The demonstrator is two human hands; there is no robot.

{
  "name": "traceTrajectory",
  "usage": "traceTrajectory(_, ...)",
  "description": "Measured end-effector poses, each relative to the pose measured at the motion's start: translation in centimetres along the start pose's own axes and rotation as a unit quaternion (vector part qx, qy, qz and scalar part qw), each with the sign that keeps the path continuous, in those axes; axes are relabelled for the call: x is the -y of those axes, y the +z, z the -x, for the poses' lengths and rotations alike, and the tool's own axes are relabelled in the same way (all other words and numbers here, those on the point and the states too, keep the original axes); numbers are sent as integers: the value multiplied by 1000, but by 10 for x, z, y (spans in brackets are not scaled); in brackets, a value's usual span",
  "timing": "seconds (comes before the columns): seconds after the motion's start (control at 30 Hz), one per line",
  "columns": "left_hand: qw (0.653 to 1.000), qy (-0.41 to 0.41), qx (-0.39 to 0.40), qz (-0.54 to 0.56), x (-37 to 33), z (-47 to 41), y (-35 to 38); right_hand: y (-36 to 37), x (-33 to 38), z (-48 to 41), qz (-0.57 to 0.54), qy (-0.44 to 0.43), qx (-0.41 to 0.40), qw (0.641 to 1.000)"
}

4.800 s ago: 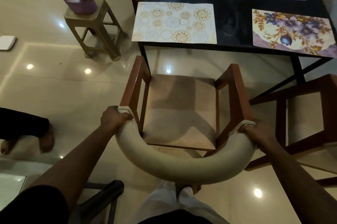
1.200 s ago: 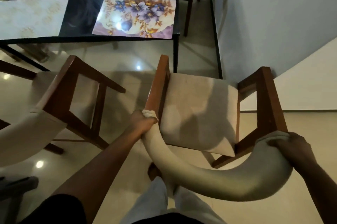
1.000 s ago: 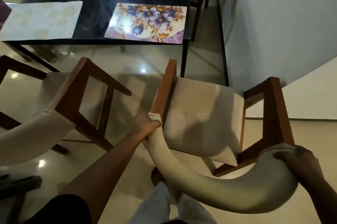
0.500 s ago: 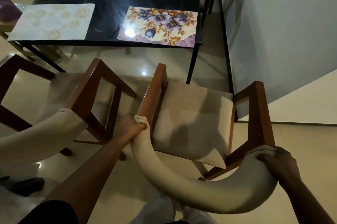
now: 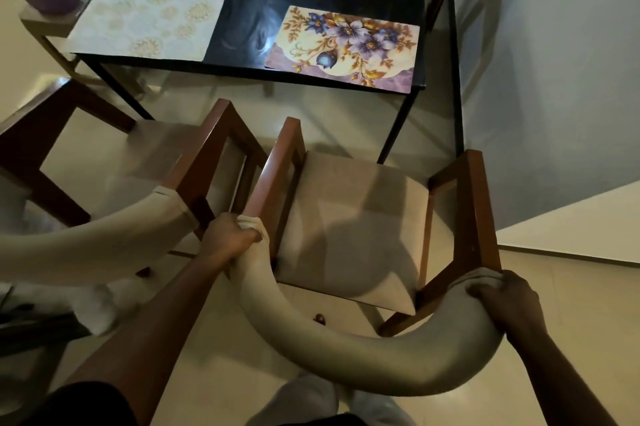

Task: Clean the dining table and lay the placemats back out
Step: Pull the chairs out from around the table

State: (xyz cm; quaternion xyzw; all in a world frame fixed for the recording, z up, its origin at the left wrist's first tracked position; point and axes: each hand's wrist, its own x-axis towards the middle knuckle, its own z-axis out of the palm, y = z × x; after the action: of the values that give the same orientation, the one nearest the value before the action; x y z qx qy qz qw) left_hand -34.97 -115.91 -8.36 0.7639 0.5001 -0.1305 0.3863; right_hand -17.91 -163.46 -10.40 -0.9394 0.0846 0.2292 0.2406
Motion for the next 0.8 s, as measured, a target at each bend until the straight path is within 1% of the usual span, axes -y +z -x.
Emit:
traceTrajectory(0.23,999,-17,-9,26,21,-14,-25,19,32,-4,-7,-23,20,1000)
traceTrajectory(0.53,999,-12,-14,30,29,-32,-43,28,60,-6,-8,-34,28,999)
traceTrajectory(0.8,999,-11,-16,37,39,-45,-52,37,76,-10,-8,-46,18,999)
